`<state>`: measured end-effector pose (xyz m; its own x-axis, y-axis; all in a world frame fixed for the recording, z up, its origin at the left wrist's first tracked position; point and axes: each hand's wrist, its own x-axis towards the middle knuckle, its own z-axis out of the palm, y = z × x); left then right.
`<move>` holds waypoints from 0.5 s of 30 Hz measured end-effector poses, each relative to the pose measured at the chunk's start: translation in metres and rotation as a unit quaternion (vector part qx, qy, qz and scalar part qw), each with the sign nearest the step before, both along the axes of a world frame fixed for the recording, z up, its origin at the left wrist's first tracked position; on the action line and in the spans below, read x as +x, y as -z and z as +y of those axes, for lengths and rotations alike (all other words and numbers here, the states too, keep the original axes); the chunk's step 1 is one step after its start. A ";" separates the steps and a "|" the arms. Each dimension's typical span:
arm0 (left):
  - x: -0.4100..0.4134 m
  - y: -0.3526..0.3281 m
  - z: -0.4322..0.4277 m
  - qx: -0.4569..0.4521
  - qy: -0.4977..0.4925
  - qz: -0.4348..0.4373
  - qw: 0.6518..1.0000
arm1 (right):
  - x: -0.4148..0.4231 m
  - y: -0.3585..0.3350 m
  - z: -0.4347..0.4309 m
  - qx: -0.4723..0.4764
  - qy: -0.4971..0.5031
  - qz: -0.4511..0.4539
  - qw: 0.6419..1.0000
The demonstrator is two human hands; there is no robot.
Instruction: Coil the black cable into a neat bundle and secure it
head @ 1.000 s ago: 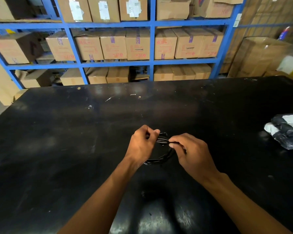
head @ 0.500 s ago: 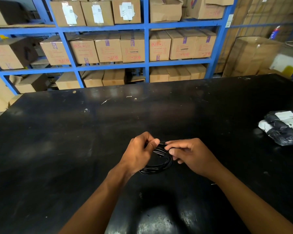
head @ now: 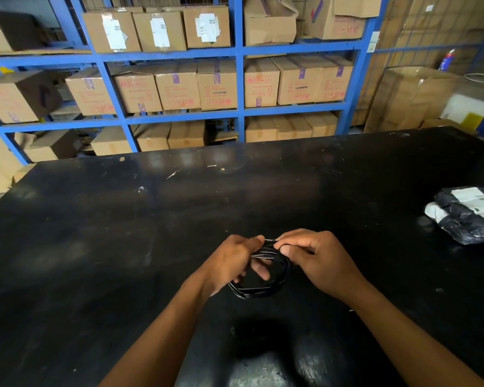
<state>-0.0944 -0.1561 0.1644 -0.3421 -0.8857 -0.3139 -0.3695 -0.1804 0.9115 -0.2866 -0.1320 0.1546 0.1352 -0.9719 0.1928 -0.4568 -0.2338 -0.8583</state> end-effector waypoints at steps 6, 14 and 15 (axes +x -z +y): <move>0.001 0.003 -0.001 0.091 -0.021 0.079 0.992 | 0.000 -0.001 0.001 -0.065 0.019 0.045 0.997; -0.007 -0.001 -0.006 -0.032 -0.057 0.073 0.995 | 0.000 0.009 0.011 -0.224 0.041 0.155 0.961; -0.009 -0.002 -0.007 -0.046 -0.056 0.065 0.995 | 0.001 0.011 0.012 -0.238 0.044 0.163 0.956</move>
